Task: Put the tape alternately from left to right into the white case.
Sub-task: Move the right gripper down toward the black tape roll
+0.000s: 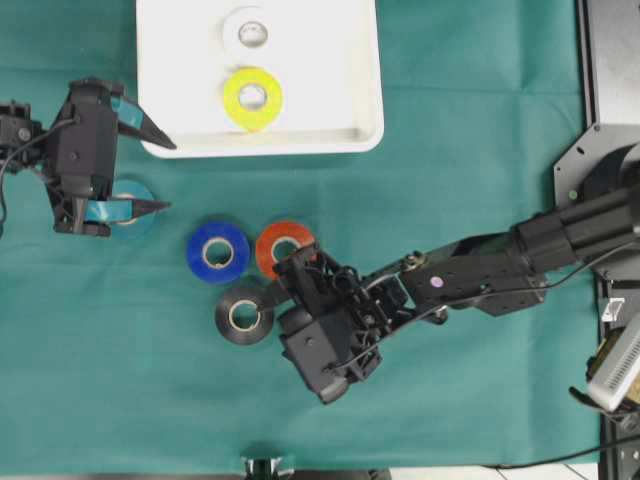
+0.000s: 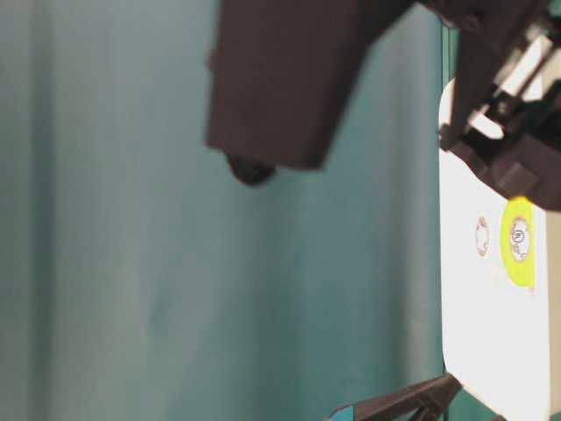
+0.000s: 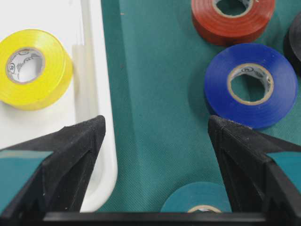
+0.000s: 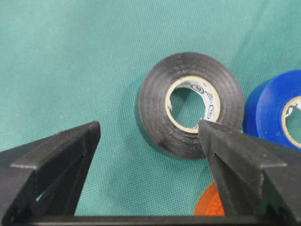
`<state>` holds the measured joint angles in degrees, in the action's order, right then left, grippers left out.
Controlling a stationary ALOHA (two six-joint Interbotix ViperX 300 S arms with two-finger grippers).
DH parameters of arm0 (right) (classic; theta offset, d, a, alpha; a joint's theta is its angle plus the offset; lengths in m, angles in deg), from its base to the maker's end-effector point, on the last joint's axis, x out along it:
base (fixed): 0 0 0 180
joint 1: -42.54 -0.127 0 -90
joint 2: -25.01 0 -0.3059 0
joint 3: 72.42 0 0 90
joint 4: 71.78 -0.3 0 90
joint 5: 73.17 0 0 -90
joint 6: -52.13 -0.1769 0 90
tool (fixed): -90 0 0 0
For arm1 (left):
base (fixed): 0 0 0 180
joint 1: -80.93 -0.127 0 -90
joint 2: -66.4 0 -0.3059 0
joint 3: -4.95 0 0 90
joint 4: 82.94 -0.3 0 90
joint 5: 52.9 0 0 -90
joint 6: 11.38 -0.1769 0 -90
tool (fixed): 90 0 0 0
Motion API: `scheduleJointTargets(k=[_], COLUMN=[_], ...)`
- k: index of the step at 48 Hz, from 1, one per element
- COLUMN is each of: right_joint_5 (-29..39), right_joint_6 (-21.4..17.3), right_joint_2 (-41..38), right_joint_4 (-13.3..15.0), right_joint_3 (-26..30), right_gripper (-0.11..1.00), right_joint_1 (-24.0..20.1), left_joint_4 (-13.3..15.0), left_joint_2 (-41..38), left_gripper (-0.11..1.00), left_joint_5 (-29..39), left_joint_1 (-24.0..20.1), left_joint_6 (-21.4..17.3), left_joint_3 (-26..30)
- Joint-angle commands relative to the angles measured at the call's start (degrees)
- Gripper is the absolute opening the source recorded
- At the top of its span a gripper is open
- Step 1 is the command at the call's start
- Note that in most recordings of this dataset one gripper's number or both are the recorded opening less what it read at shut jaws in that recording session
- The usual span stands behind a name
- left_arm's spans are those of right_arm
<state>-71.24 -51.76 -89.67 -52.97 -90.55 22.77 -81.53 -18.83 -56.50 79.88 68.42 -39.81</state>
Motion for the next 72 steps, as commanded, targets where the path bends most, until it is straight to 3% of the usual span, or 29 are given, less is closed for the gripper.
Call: scheduleJointTargets(k=[1, 39, 55, 72], right_joint_5=[1.7, 5.6, 6.1, 14.3], right_joint_6=[0.0, 0.0, -0.8, -3.7], right_joint_2=[0.4, -4.0, -5.4, -5.3], right_joint_4=[0.0, 0.0, -0.5, -1.5], right_joint_3=[2.4, 7.4, 7.8, 11.4], right_gripper=[0.82, 0.82, 0.73, 0.73], right_joint_1=[-0.1, -0.8, 0.8, 0.8], left_joint_4=[0.1, 0.1, 0.1, 0.1], left_joint_2=[0.6, 0.6, 0.6, 0.4], left_gripper=[0.99, 0.99, 0.99, 0.99], left_joint_5=[-0.4, -0.4, -0.4, -0.4], left_joint_1=[0.1, 0.1, 0.1, 0.1], left_joint_6=[0.1, 0.1, 0.2, 0.2], left_joint_3=[0.5, 0.4, 0.4, 0.4])
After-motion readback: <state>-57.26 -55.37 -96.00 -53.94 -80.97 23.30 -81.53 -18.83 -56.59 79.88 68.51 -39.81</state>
